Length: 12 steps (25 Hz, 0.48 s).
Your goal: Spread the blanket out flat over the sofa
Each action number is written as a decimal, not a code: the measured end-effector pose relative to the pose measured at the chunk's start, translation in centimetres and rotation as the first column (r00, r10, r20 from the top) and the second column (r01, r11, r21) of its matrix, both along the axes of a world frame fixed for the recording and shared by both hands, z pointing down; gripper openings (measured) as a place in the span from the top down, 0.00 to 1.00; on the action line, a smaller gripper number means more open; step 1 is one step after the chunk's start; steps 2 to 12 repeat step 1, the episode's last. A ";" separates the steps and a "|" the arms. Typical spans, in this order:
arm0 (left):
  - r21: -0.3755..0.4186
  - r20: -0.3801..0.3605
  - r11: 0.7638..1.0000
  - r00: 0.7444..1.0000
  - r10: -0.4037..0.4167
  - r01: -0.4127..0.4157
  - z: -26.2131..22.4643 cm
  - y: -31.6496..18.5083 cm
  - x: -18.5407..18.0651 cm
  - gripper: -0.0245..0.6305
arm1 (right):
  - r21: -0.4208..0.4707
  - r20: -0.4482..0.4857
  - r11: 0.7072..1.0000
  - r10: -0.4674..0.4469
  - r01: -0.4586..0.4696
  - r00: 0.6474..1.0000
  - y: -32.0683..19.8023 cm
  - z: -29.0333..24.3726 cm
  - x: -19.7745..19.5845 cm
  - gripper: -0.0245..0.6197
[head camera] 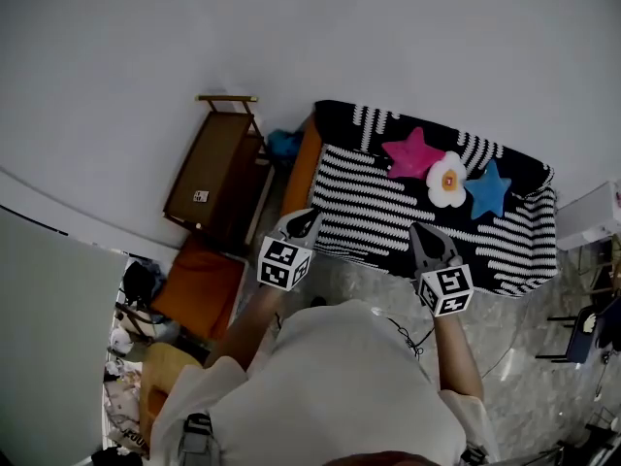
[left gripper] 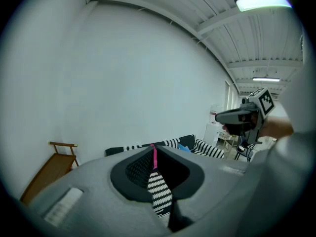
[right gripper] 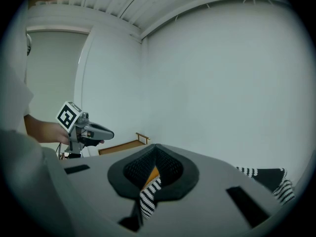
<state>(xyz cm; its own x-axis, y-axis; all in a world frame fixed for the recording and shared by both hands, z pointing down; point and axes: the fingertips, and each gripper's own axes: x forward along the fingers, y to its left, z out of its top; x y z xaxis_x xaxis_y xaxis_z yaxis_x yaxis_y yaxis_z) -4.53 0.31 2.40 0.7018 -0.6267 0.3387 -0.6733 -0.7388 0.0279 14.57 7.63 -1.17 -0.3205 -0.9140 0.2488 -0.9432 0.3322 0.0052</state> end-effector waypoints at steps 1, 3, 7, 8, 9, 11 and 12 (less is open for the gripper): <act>0.000 0.000 1.000 1.000 0.000 0.000 0.0 0.1 0.0 0.92 | -0.001 0.000 1.000 0.001 -0.001 1.000 0.1 0.0 0.0 0.96; 0.000 0.000 1.000 1.000 0.000 0.000 0.0 0.1 0.0 0.92 | -0.001 0.000 1.000 0.001 -0.001 1.000 0.1 0.0 0.0 0.96; 0.000 0.000 1.000 1.000 0.000 0.000 0.0 0.1 0.0 0.92 | -0.001 0.000 1.000 0.001 -0.001 1.000 0.1 0.0 0.0 0.96; 0.000 0.000 1.000 1.000 0.000 0.000 0.0 0.1 0.0 0.92 | -0.001 0.000 1.000 0.001 -0.001 1.000 0.1 0.0 0.0 0.96; 0.000 0.000 1.000 1.000 0.000 0.000 0.0 0.1 0.0 0.92 | -0.001 0.000 1.000 0.001 -0.001 1.000 0.1 0.0 0.0 0.96; 0.000 0.000 1.000 1.000 0.000 0.000 0.0 0.1 0.0 0.92 | -0.001 0.000 1.000 0.001 -0.001 1.000 0.1 0.0 0.0 0.96; 0.000 0.000 1.000 1.000 0.000 0.000 0.0 0.1 0.0 0.92 | -0.001 0.000 1.000 0.001 -0.001 1.000 0.1 0.0 0.0 0.96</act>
